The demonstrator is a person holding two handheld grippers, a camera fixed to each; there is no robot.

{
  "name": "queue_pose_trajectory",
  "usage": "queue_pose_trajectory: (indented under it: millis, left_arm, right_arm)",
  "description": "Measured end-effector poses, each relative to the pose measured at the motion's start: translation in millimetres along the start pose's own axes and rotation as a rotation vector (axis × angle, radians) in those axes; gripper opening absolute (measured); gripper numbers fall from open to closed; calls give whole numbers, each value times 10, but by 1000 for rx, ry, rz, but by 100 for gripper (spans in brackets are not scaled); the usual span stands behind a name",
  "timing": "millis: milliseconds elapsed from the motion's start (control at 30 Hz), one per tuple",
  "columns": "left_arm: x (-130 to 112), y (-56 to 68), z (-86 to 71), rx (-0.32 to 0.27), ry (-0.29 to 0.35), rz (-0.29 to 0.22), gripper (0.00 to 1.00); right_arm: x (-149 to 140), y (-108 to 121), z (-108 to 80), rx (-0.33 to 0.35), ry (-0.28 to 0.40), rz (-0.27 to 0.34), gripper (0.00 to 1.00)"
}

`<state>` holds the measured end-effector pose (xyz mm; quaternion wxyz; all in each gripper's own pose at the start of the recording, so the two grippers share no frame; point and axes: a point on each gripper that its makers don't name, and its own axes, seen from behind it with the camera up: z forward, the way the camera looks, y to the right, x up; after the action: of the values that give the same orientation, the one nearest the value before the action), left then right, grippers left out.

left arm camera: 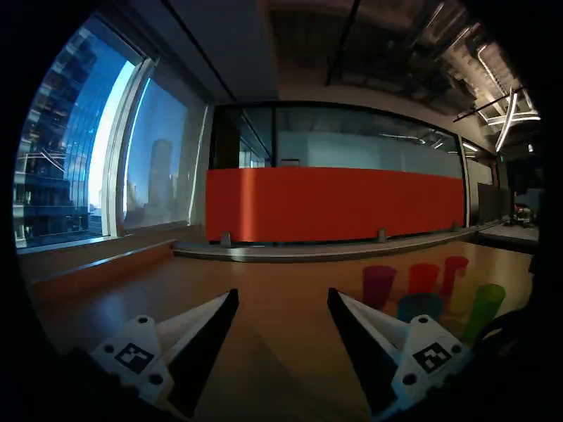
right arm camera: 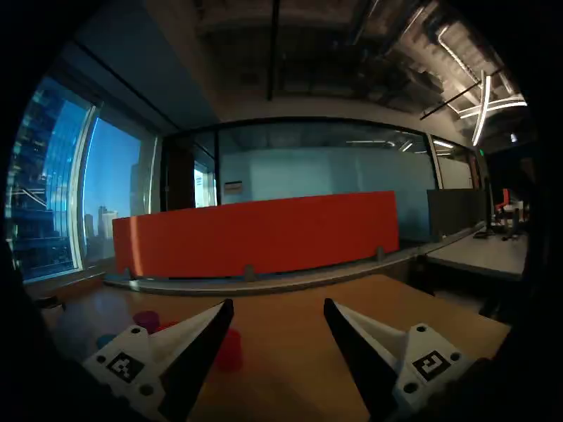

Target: Pour water

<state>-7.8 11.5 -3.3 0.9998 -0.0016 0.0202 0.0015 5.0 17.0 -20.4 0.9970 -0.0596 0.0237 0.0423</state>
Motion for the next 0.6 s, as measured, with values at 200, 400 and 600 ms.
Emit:
queue_pose_trajectory:
  millis: [200,400,600]
  left_arm:
    - [-18,1,5,-1,-10,2,94]
    - [-22,11,15,-6,-10,2,93]
    - [-25,10,14,-7,-11,2,93]
  right_arm:
    - [12,13,-18,0,1,5,99]
    - [9,20,-37,1,5,13,99]
    - [-2,19,-58,9,6,24,99]
